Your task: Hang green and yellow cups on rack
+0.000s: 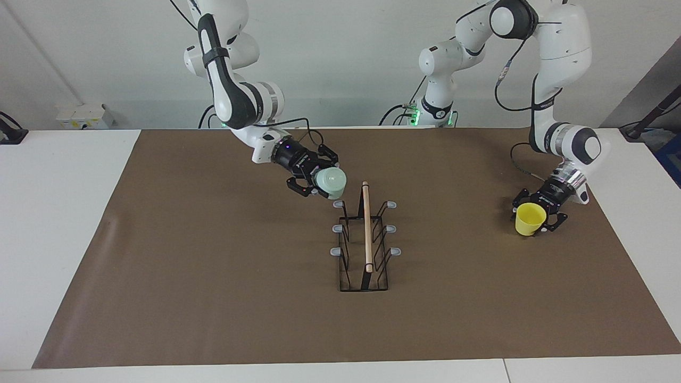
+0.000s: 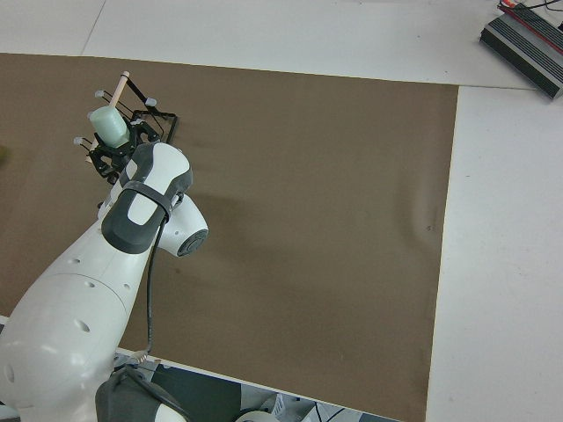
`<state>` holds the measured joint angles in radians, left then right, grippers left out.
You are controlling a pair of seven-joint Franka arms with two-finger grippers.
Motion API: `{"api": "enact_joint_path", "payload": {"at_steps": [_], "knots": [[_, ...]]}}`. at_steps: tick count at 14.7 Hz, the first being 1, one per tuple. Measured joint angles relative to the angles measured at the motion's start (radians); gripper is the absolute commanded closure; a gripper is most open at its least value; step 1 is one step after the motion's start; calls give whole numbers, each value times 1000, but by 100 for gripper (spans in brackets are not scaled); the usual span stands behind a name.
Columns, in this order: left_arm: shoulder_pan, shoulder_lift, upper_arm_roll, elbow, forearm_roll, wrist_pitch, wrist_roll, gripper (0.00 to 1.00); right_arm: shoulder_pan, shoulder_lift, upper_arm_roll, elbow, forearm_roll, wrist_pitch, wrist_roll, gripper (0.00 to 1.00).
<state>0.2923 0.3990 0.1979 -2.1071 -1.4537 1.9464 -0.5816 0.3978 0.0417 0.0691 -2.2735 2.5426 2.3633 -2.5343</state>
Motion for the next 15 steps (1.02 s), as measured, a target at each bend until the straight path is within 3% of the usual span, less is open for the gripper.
{"api": "enact_joint_path", "payload": {"at_steps": [4,8,11,15], "knots": [[-18,-52,1,4,2,5,1,100,7,25,0,8,16,-13,-31,100],[-21,-140,4,8,50,7,1,100,16,58,0,13,33,-50,-55,100],[-39,-216,-17,20,184,52,-17,100,24,89,0,22,35,-64,-69,100],[-51,-329,-150,34,395,171,-49,100,24,93,0,25,35,-66,-71,100]]}}
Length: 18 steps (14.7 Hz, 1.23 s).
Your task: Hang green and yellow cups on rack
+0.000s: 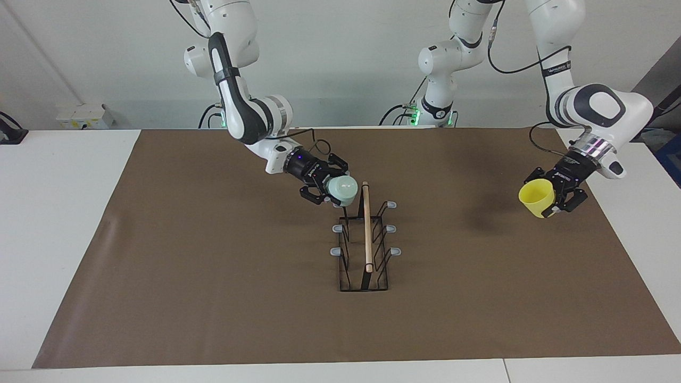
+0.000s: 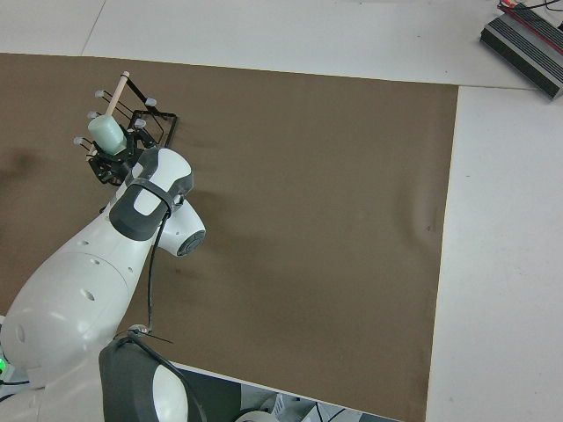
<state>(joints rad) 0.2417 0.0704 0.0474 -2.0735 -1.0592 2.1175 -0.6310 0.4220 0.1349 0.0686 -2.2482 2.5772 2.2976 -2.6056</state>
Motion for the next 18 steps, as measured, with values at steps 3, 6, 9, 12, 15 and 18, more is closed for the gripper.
{"api": "enact_joint_path", "payload": {"at_steps": [3,6,9,12,15,18], "knots": [[-2,-48,-64,8,129,21,-6,100,-1,31,-2,0,2,-59,-37,100],[-2,-67,-89,41,266,22,-63,100,-7,70,-5,5,9,-103,-66,100],[-2,-86,-115,77,387,23,-131,100,-8,75,-6,5,9,-102,-67,100],[-7,-116,-151,108,504,23,-187,100,-8,75,-6,5,9,-97,-67,13],[-62,-134,-157,141,653,23,-275,100,-8,76,-6,3,9,-94,-67,0],[-130,-136,-160,164,796,23,-403,100,-9,76,-6,3,9,-94,-67,0]]}}
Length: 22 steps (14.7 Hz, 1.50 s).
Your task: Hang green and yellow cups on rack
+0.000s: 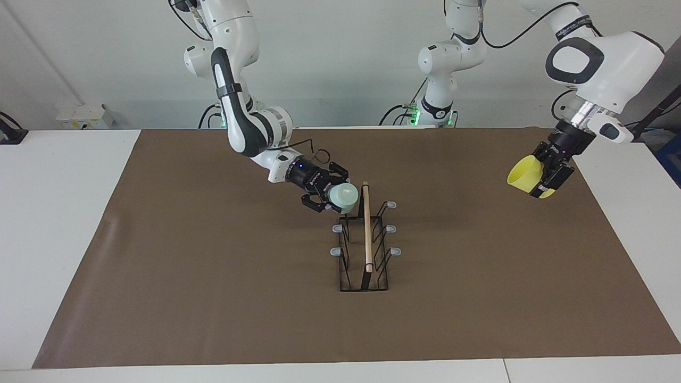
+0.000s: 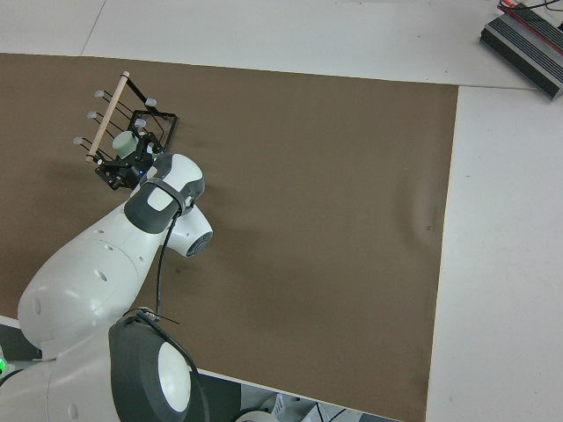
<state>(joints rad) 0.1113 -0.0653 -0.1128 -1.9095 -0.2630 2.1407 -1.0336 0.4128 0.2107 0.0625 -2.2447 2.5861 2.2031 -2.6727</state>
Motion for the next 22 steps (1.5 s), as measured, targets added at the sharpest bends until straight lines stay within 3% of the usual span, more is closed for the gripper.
{"api": "enact_joint_path", "payload": {"at_steps": [5,10,15,22], "knots": [[-97,0,-12,13,296,8,-222,100,-15,-12,-5,9,-7,52,-3,0],[-110,10,-135,13,634,19,-466,100,-120,-99,-7,38,-149,200,6,0],[-119,64,-330,12,951,-87,-773,100,-249,-109,-8,87,-545,252,168,0],[-234,124,-406,30,1107,-261,-974,100,-353,-108,-10,122,-1049,324,439,0]]}}
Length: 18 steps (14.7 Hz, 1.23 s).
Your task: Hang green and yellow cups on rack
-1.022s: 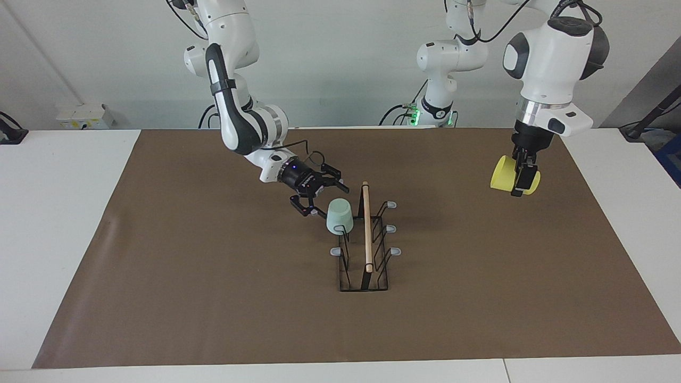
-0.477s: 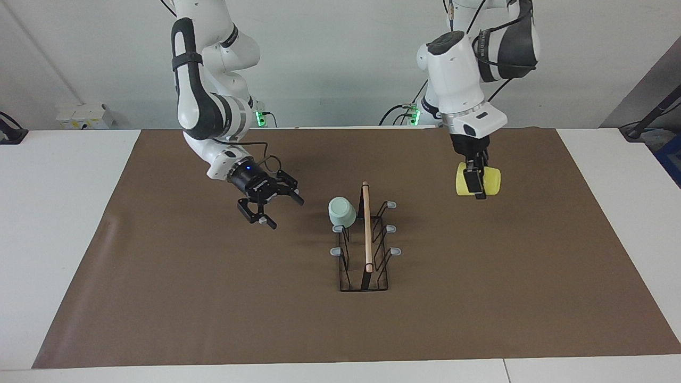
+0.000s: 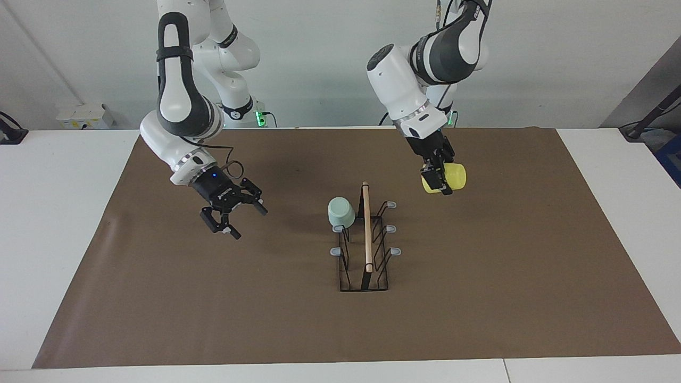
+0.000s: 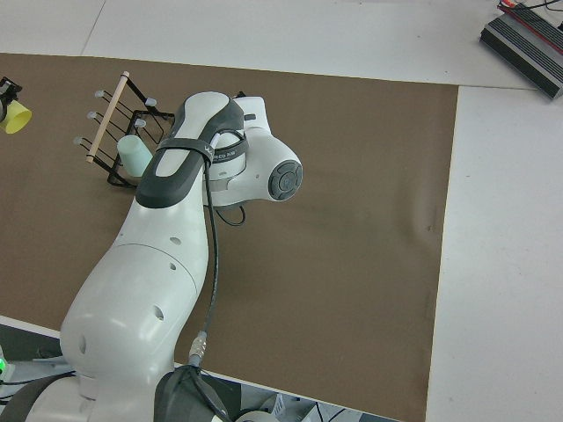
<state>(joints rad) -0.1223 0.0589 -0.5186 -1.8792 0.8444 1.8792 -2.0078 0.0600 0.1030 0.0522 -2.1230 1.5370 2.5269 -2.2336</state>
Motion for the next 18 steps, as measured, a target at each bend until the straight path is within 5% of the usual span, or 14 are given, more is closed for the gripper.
{"api": "enact_joint_path", "payload": {"at_steps": [3,12,18], "knots": [[-60,58,0,40,83,-103,-71,100,-30,0,-1,26,-248,7,200,0],[-258,426,0,315,326,-451,-297,100,-98,-39,-4,64,-966,0,898,0],[-318,527,1,334,391,-532,-367,100,-156,-87,-9,114,-1346,-161,1397,0]]}}
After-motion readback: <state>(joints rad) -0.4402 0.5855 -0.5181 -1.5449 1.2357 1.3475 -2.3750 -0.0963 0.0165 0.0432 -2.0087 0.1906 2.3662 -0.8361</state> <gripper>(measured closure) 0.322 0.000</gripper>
